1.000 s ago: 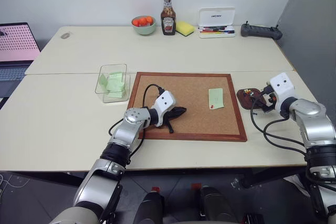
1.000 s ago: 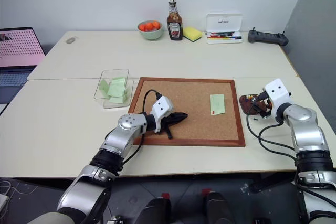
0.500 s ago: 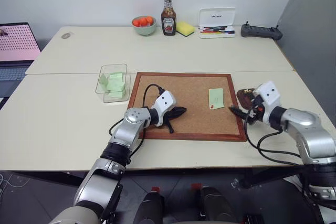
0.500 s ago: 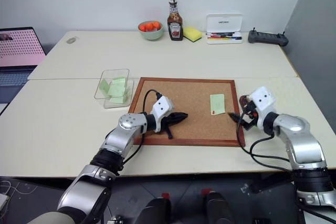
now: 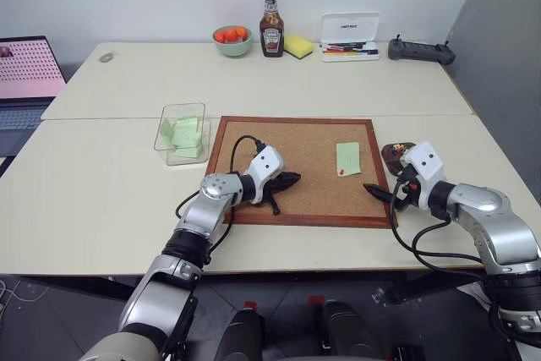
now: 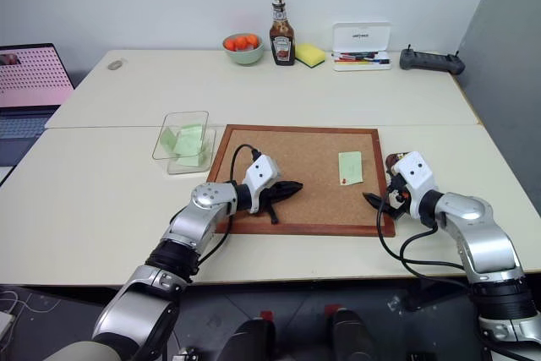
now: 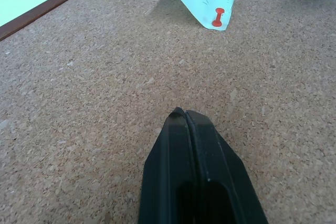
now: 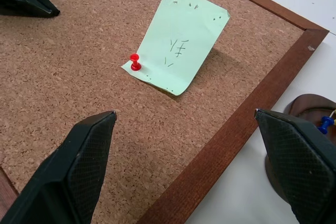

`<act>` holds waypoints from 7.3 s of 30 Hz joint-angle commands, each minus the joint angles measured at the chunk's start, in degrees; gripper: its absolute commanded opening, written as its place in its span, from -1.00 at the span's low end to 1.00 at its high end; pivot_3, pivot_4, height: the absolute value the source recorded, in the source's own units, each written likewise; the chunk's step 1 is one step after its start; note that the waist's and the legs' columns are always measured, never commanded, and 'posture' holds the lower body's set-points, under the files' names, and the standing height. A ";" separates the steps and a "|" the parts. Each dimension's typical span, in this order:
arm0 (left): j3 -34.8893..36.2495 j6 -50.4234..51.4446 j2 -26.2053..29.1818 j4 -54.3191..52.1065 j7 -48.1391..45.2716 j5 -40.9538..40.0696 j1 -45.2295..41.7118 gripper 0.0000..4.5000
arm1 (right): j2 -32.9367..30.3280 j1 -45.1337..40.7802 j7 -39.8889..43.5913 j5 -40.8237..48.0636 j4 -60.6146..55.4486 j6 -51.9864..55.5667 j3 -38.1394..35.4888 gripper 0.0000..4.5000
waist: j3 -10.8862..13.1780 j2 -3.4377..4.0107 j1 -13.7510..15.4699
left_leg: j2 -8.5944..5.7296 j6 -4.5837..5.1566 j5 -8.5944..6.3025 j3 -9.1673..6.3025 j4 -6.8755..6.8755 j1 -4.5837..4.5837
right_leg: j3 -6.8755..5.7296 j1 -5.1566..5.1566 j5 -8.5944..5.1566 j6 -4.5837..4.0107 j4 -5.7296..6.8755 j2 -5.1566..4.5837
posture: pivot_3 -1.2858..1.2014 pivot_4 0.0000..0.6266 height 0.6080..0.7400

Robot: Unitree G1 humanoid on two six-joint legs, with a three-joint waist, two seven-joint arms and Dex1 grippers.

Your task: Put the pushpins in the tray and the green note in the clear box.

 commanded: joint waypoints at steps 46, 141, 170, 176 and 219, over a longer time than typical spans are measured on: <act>-1.99 0.10 0.36 3.09 -0.34 3.08 1.76 -1.00 | -8.91 -5.08 8.87 -2.58 22.61 -4.60 -1.56 -0.97 | -0.05 0.04 0.05 | -0.02 0.00 0.00 0.03 0.03 0.02 | 0.03 0.03 0.01 0.02 -0.01 0.00 | 0.03 -0.52 1.00; -1.89 0.97 0.54 1.96 0.37 3.07 2.69 -1.00 | 6.34 -12.87 3.42 -4.16 8.05 -8.92 6.84 -0.98 | -0.09 0.08 0.04 | -0.02 0.00 0.00 -0.03 -0.02 -0.02 | -0.02 -0.01 0.01 0.01 -0.01 -0.01 | 0.03 -0.52 1.00; 11.57 24.08 -2.17 -20.95 -0.20 -19.88 1.18 0.37 | 3.26 -13.21 8.00 -9.99 5.25 -16.38 12.36 -1.00 | 0.06 -0.09 0.03 | 0.00 -0.01 0.00 -0.06 -0.03 -0.21 | -0.04 -0.18 0.00 0.00 -0.05 -0.01 | 0.03 -0.52 1.00; 10.78 22.40 -5.68 -16.97 2.66 -18.71 -2.02 0.87 | 3.05 -13.32 8.48 -10.89 4.94 -17.42 12.93 -1.00 | 0.07 -0.11 0.12 | -0.02 -0.01 0.00 -0.06 -0.01 -0.22 | -0.04 -0.18 0.00 0.01 -0.05 -0.02 | 0.03 -0.52 1.00; 10.22 12.81 -14.23 11.58 -3.17 -13.00 -15.56 -1.00 | 4.27 -13.40 8.24 -11.81 3.05 -16.82 13.40 -1.00 | 0.09 -0.14 0.03 | -0.03 -0.01 0.00 -0.05 -0.01 -0.23 | -0.05 -0.18 0.00 0.01 -0.06 -0.01 | 0.03 -0.52 1.00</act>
